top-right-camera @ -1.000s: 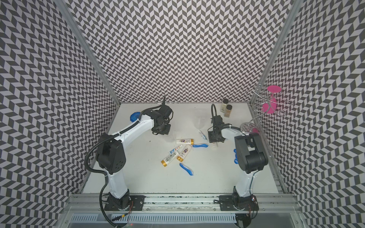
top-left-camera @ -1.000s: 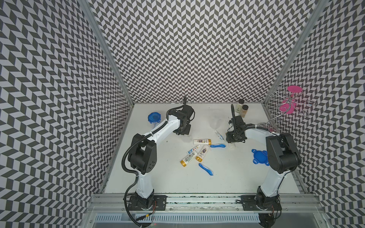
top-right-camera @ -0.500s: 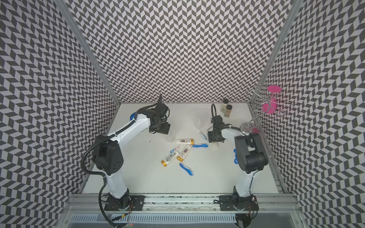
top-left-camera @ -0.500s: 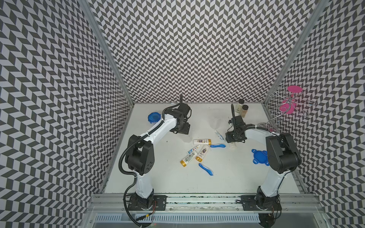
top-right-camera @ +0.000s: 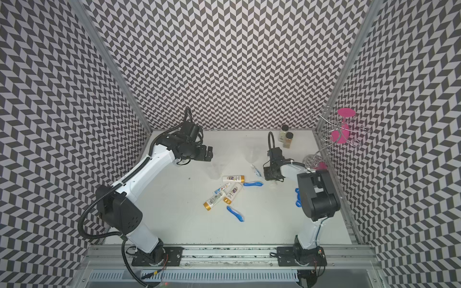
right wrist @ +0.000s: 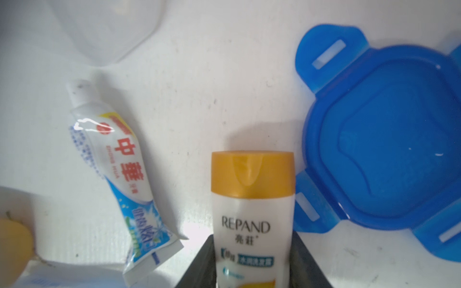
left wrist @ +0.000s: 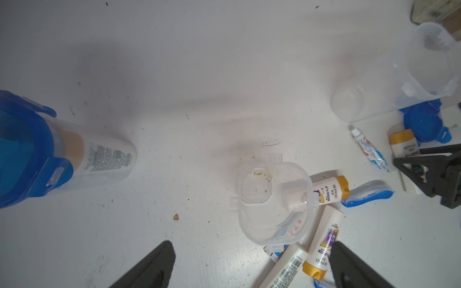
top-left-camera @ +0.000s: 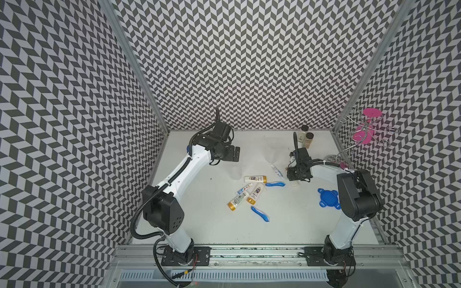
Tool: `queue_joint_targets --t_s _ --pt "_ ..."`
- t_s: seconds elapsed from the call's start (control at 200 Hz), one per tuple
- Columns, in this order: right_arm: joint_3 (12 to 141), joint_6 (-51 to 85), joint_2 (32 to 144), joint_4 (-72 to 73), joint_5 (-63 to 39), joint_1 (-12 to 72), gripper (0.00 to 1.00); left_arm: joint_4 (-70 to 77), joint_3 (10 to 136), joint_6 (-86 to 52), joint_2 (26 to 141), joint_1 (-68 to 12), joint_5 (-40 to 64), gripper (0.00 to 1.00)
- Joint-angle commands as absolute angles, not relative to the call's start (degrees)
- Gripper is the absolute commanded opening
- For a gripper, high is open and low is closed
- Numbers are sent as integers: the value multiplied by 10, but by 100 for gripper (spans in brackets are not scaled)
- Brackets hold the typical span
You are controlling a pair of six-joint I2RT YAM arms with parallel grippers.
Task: Pack away toiletry kits
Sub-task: Pick up the toiletry item from the center of the board.
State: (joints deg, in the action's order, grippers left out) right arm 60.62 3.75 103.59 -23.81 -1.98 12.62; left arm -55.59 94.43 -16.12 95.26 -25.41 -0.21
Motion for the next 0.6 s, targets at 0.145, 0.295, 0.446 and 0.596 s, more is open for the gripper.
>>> queue_joint_targets --t_s 0.145,0.295,0.446,0.596 --pt "569 48 1036 -276 -48 127 30 -488 931 -175 901 -233 88 100" --pt "532 44 960 -218 -47 127 28 -462 899 -183 886 -231 124 100" --pt "501 38 876 -180 -69 129 23 -432 866 -194 875 -230 172 99" --pt "483 20 804 -169 -99 129 21 -382 843 -199 868 -230 245 100"
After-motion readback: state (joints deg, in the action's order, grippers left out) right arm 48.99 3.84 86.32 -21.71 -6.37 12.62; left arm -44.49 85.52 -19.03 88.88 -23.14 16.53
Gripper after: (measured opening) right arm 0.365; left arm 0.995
